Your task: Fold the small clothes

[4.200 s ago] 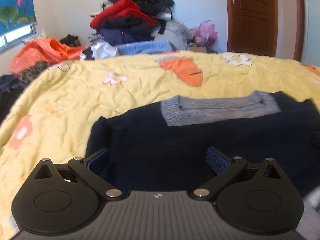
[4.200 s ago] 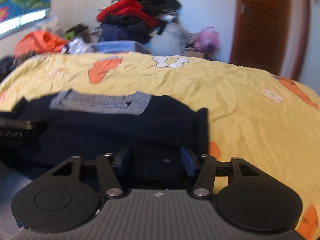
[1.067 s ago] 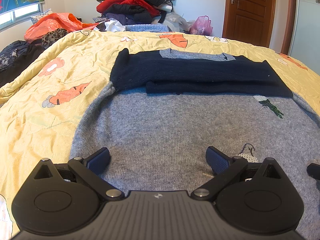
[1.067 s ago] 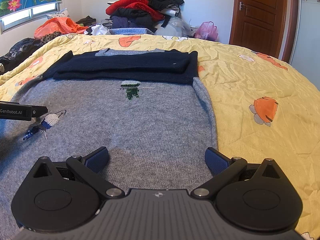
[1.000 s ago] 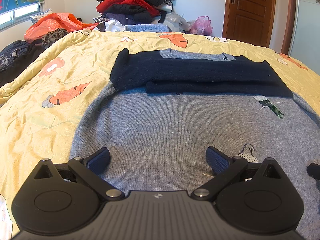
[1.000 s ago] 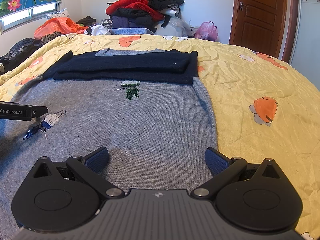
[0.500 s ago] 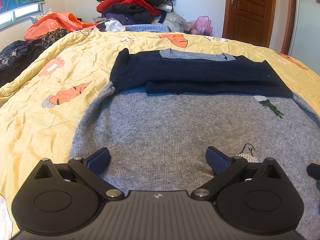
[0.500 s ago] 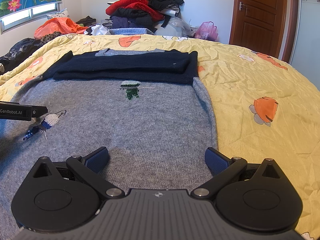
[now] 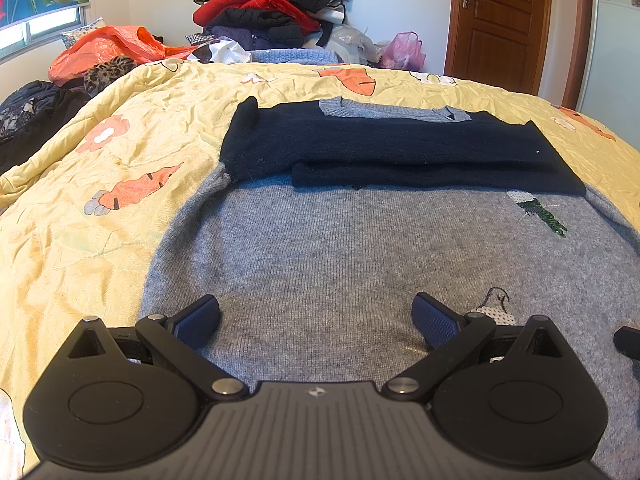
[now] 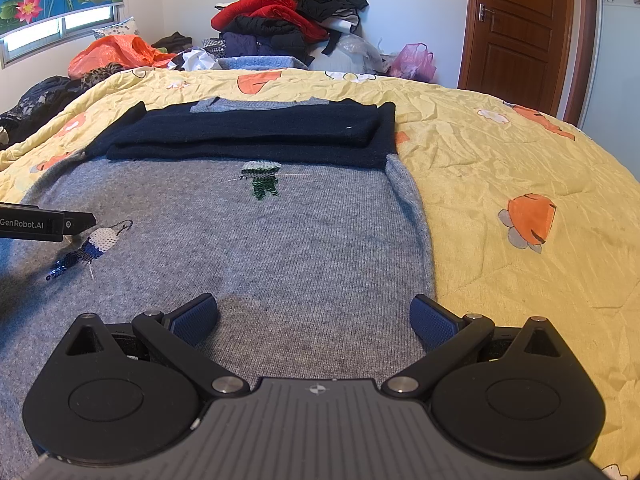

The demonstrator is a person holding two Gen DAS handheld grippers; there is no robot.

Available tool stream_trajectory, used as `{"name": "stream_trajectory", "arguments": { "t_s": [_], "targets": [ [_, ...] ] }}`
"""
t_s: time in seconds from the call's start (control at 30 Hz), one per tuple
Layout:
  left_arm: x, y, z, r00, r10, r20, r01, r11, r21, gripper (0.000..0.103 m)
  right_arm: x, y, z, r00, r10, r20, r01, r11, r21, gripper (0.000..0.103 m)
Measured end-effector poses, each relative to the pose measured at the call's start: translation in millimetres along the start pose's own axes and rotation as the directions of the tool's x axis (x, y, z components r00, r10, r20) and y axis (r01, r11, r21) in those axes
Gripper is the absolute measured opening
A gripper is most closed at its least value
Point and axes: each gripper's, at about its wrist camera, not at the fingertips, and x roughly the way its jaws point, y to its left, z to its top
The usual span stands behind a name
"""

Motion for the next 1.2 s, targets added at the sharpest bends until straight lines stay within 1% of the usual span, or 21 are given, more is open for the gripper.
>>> {"name": "stream_trajectory", "arguments": {
  "t_s": [0.8, 1.2],
  "targets": [
    [-1.3, -1.4, -0.3, 1.000, 0.005, -0.005, -0.005, 1.000, 0.008, 0.103, 1.0, 0.4, 0.2, 1.000, -0.001, -0.003, 0.000, 1.000, -0.004, 0.103],
    [-16.8, -3.5, -6.2, 0.999, 0.019, -0.048, -0.020, 0.999, -0.025, 0.103, 0.7, 0.4, -0.2, 1.000, 0.000, -0.002, 0.000, 1.000, -0.003, 0.103]
  ]
}}
